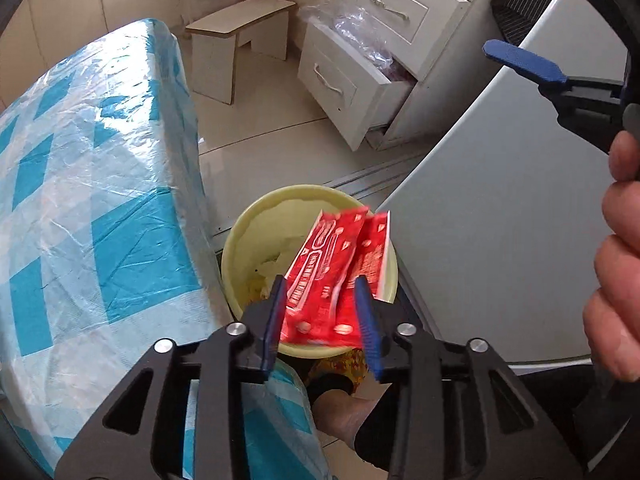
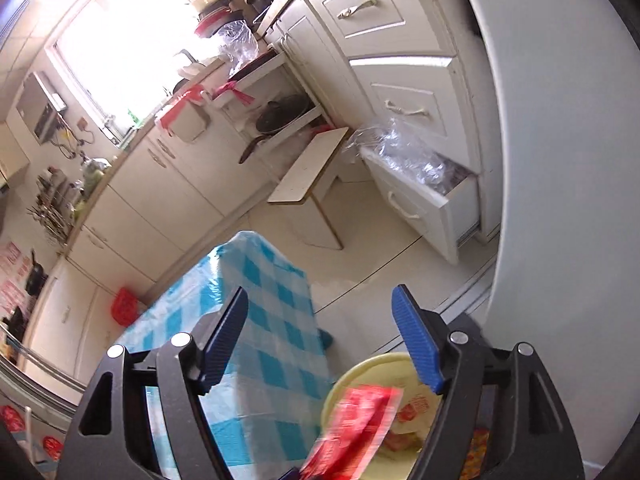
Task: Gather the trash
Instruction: 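Open the left tool over the yellow bucket to drop the red wrapper, then move both open tools back over the remaining trash on the table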
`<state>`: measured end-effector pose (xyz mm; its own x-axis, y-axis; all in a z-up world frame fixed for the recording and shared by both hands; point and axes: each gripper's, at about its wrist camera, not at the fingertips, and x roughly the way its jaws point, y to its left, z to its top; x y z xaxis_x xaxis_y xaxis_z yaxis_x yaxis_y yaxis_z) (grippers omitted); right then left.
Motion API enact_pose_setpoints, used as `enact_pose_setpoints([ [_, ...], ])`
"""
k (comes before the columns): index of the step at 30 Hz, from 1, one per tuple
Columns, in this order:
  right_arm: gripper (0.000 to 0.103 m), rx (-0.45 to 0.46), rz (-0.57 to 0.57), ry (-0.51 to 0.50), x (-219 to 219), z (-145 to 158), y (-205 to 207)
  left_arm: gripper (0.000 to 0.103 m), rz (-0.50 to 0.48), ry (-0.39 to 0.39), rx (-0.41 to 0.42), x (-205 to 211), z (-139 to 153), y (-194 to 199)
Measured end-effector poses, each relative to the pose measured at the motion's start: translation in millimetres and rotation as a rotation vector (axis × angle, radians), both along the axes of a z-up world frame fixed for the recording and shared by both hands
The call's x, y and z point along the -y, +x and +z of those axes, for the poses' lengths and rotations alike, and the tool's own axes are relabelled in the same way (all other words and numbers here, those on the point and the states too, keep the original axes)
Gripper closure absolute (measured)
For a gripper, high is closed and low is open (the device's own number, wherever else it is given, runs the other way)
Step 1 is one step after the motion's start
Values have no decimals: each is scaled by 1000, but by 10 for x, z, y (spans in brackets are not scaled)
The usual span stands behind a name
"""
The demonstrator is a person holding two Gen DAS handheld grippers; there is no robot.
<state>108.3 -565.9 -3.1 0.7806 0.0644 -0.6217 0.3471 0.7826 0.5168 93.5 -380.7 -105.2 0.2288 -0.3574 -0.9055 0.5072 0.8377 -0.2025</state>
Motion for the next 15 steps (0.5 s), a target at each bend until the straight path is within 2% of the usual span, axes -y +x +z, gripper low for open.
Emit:
enact_pose_setpoints([
  [3,31,26,14,19,-31,45,13,59,2,2,13,-1,27,-7],
  [5,31,41,17,25,-42,72,25,59,10,-4,20,-48,80,-5],
  [8,31,39,16,46,-65,56,36,56,31,-22,48,-246,224,-73],
  [11,31,36,18,50,-108,56,48,47,52,-40,78,-523,410,-217],
  [15,31,32,28,40,-231,68,63,42,94,-69,125,-1032,686,-490],
])
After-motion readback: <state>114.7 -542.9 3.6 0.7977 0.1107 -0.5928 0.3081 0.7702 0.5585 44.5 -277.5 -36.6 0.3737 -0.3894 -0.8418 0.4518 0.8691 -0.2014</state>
